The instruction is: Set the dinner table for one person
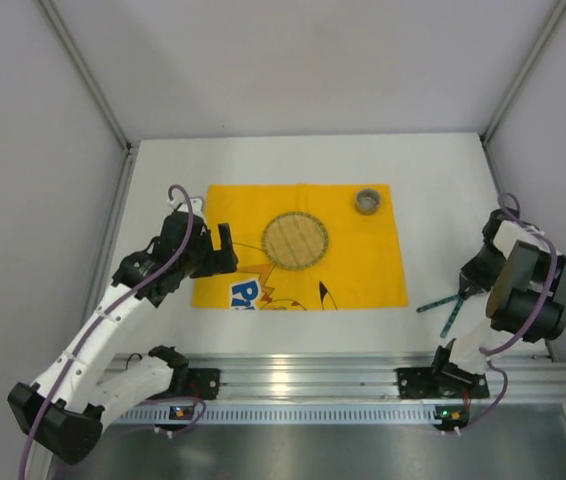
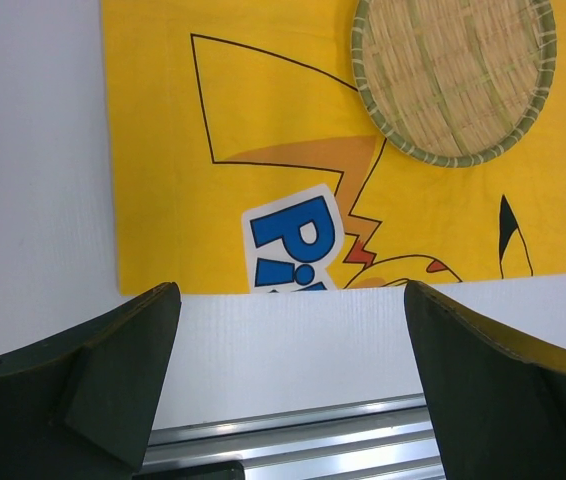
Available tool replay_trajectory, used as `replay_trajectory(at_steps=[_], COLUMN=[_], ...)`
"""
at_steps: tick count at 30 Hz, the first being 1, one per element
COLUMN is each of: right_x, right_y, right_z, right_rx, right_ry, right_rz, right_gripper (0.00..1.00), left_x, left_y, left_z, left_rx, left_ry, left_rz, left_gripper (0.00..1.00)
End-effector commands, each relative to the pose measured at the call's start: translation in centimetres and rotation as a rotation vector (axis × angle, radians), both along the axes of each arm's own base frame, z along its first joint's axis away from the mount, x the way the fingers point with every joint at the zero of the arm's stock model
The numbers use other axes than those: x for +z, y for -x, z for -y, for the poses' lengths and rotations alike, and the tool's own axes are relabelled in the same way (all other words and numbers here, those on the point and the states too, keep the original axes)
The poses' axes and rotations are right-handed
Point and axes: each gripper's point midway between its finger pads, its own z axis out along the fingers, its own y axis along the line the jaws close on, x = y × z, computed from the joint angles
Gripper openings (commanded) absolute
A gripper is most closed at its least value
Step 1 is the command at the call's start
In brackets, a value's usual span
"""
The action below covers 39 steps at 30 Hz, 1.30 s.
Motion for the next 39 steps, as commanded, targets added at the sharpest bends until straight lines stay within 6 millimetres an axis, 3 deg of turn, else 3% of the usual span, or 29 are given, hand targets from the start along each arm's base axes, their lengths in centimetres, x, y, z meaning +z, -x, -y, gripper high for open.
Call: replay_trajectory(at_steps=[1,2,4,5,7,8,10,11,13,14,15,18,23,28,31,36,39], right_x=[-1.0,-0.4,0.2,0.9,1.0,2.1,2.6,3.2,3.6,4.6,5.1,7.5,10.6,11.3,10.0,7.9,7.1], right_y=[-5.8,-7.7,-9.4,-11.5,-12.7,-14.6,-15.4,-16.8,-17.2,-17.9,-18.2,-18.8,-18.7,-17.4,-16.7,-16.6,-17.0], right_z=[-1.8,-3.1,-4.5,-5.8,-7.5,-7.8,-8.1,-8.9,-8.6,-8.5,-8.3,-7.3,-6.6,-8.8,-11.1,-13.2,-14.4], right_rx=[0.109,0.167,0.228,0.287,0.369,0.391,0.435,0.471,0.505,0.514,0.520,0.530,0.543,0.530,0.548,0.546,0.543], right_ry=[0.024,0.034,0.042,0.054,0.070,0.089,0.107,0.128,0.163,0.180,0.193,0.275,0.326,0.220,0.130,0.046,0.018], right_rz=[0.109,0.130,0.138,0.158,0.128,0.162,0.140,0.150,0.122,0.137,0.148,0.178,0.235,0.311,0.338,0.323,0.326], right_gripper=[0.00,0.00,0.00,0.00,0.00,0.00,0.00,0.01,0.14,0.25,0.46,0.72,0.73,0.66,0.62,0.50,0.49], left_x=[0.1,0.0,-0.1,-0.2,-0.3,-0.5,-0.5,-0.5,-0.8,-0.9,-0.8,-0.6,-1.1,-1.1,-1.1,-1.1,-0.9], left_y=[0.1,0.2,0.2,0.2,0.4,0.5,0.6,0.7,1.0,1.1,1.2,1.2,0.8,0.0,-0.6,-1.3,-1.4], left_z=[-0.3,-0.3,-0.3,-0.2,-0.3,-0.3,-0.4,-0.5,-0.8,-0.9,-1.0,-1.0,-0.7,-0.2,0.3,0.7,0.7], left_rx=[0.033,0.034,0.038,0.041,0.047,0.050,0.058,0.063,0.071,0.076,0.082,0.085,0.077,0.049,0.033,0.009,0.004], left_ry=[0.016,0.019,0.025,0.028,0.034,0.034,0.039,0.039,0.038,0.036,0.039,0.042,0.036,0.026,0.021,0.008,-0.001], left_rz=[0.006,0.005,0.004,-0.001,-0.004,-0.008,-0.007,-0.005,-0.010,-0.011,-0.007,0.000,-0.011,-0.012,-0.015,-0.023,-0.017], left_gripper=[0.99,0.99,0.99,0.99,0.99,0.99,0.99,0.99,0.99,0.99,0.99,0.99,0.99,0.99,0.99,0.99,0.99])
